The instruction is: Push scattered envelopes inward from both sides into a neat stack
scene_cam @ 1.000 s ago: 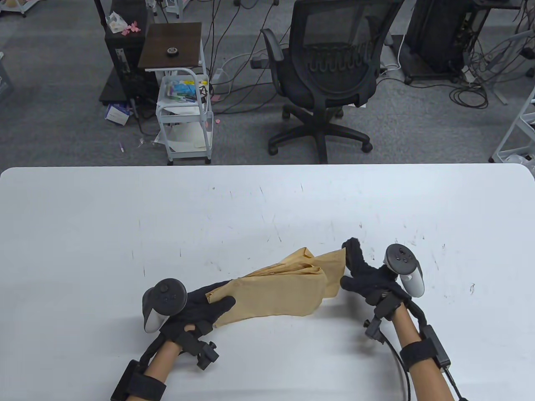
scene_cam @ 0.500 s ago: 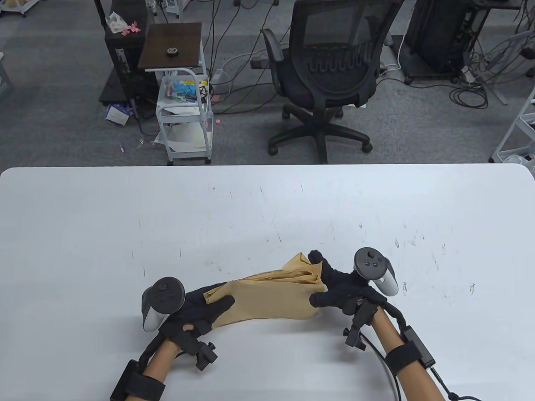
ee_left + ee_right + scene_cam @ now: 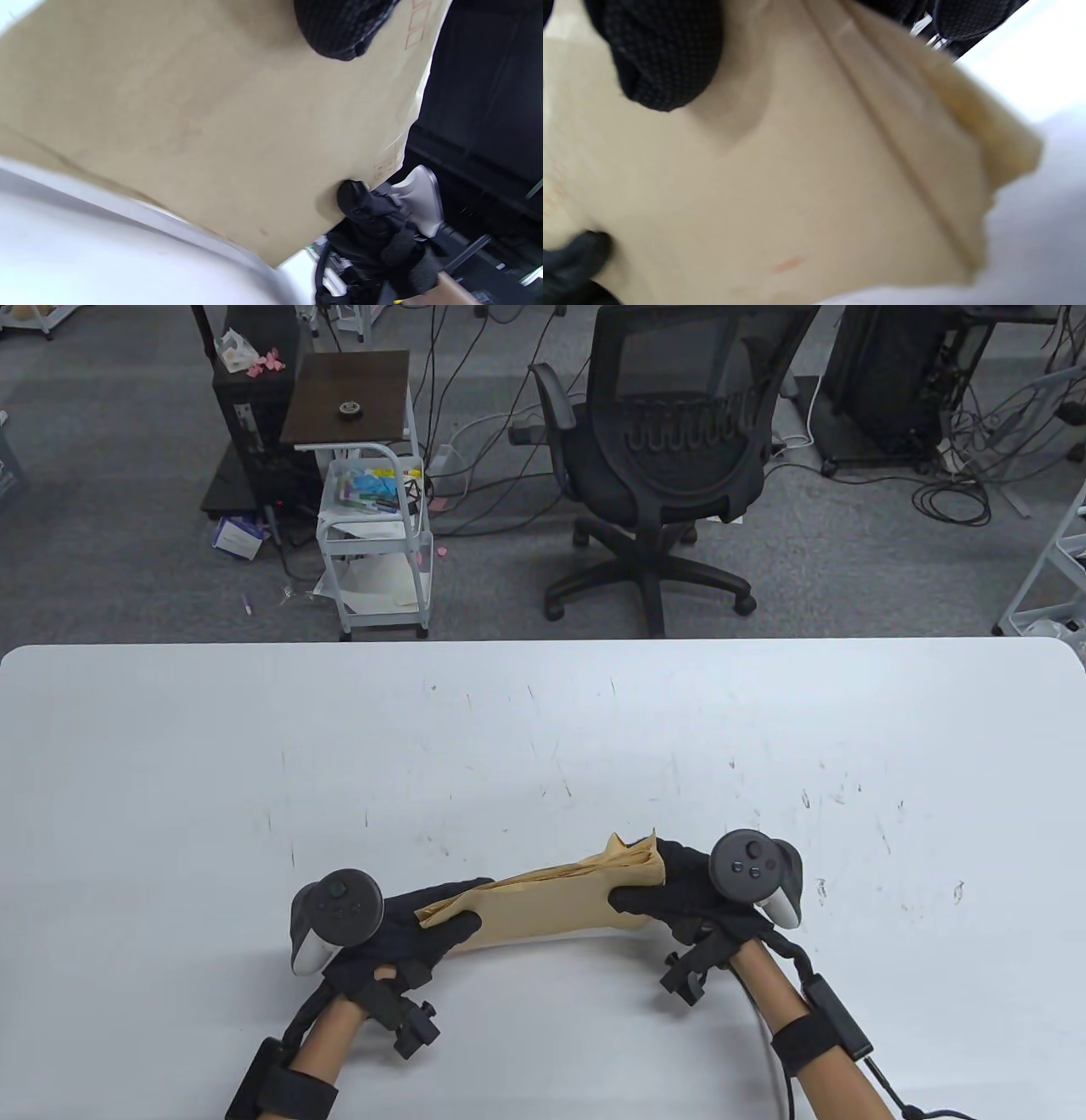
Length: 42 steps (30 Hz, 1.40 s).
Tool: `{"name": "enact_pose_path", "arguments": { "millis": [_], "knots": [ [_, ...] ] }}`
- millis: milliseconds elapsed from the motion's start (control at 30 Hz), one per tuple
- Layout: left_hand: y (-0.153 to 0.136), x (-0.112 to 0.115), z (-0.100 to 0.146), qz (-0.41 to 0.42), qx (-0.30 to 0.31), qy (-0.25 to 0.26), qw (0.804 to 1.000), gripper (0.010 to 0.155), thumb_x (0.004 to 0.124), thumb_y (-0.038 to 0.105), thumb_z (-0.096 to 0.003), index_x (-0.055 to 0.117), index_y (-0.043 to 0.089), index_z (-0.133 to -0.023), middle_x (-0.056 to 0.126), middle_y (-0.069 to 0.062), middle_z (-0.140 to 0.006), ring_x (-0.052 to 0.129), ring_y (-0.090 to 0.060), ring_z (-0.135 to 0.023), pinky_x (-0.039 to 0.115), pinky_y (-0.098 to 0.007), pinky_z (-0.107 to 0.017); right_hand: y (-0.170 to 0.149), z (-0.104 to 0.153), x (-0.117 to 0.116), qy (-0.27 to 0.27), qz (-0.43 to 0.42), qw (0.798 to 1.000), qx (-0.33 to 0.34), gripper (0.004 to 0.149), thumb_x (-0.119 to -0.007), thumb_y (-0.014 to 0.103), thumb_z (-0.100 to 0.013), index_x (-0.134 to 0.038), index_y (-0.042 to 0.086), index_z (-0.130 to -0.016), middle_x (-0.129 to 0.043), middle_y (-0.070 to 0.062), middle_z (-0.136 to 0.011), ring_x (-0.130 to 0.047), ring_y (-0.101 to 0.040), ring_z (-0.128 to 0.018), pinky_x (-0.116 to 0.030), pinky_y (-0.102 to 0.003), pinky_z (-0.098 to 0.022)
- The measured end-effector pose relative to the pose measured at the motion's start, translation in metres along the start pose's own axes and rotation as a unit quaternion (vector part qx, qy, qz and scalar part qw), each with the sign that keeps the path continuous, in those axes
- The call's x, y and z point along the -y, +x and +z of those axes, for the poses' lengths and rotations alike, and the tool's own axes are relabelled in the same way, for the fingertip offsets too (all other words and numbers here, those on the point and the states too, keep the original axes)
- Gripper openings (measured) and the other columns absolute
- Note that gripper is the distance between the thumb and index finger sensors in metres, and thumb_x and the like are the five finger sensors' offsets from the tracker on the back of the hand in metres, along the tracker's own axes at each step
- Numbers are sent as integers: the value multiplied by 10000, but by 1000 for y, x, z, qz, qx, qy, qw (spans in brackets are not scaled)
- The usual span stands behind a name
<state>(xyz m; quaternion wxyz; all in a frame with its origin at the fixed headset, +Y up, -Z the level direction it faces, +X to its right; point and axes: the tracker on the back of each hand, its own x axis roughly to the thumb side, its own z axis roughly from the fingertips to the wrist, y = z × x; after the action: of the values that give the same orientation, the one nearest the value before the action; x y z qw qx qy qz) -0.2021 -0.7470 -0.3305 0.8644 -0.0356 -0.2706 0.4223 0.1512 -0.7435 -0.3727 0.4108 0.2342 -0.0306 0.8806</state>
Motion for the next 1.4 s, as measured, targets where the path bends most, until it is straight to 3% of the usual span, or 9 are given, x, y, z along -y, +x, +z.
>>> {"name": "enact_pose_path", "arguments": {
  "millis": [133,267,433,533,733,900,967,1000,1400],
  "knots": [
    [7,8,-2,-44,11,-34,998,467,763,357,-472,745,387,-937,930,5,-932,928,-363,-841,655,-647,-694,-7,0,11,-4,18,1000,3,541,-893,427,-340,-733,206,-807,-923,27,-707,-900,-349,-768,-543,-752,-634],
    [7,6,-2,-29,13,-32,999,459,762,349,-473,752,385,-930,923,3,-938,920,-369,-846,647,-654,-698,-22,3,28,-22,-163,986,-6,521,-884,354,-388,-662,237,-845,-755,-114,-988,-773,-460,-888,-537,-760,-630],
    [1,4,-3,-17,-2,-51,999,460,756,355,-475,758,363,-935,928,-13,-925,909,-374,-854,643,-657,-697,-9,-2,44,77,-329,941,30,1125,-889,339,-436,-23,-46,-1043,-179,-389,-1144,-316,-718,-946,-261,-828,-626],
    [-2,4,-8,13,-29,-96,995,453,747,358,-483,752,389,-936,892,-5,-965,870,-395,-893,616,-671,-708,44,3,67,125,-52,989,63,1226,-880,430,-412,78,-55,-1002,-80,-369,-1140,-198,-719,-947,-196,-814,-627],
    [12,16,-30,28,-61,-137,988,454,748,359,-484,750,376,-937,906,-1,-953,879,-375,-890,621,-658,-713,132,52,36,166,388,900,111,1241,-774,591,-355,32,-82,-1016,-122,-368,-1162,-241,-698,-980,-239,-817,-638],
    [18,27,-23,52,-32,-164,985,438,769,337,-474,793,372,-910,904,-23,-954,857,-396,-904,591,-680,-718,103,76,24,51,467,875,117,1019,-789,538,-373,-317,-17,-1085,-507,-265,-1147,-535,-606,-983,-377,-805,-653],
    [23,28,-21,24,-17,-170,985,439,766,341,-471,792,375,-907,908,-11,-949,867,-385,-900,604,-674,-714,97,75,28,-4,423,896,135,456,-829,444,-375,-808,238,-781,-985,16,-757,-902,-347,-804,-517,-763,-657],
    [25,28,-21,11,-14,-180,983,439,766,338,-469,792,381,-905,907,-6,-953,868,-381,-902,603,-673,-716,95,72,31,5,395,907,146,409,-839,430,-374,-846,233,-732,-1017,28,-668,-963,-298,-721,-565,-739,-652],
    [21,27,-24,21,-17,-152,988,454,770,350,-466,782,374,-920,934,12,-934,875,-377,-898,611,-663,-716,53,65,72,-72,260,960,75,430,-857,417,-357,-890,220,-739,-1077,64,-609,-1039,-212,-609,-681,-645,-633]
  ]
}}
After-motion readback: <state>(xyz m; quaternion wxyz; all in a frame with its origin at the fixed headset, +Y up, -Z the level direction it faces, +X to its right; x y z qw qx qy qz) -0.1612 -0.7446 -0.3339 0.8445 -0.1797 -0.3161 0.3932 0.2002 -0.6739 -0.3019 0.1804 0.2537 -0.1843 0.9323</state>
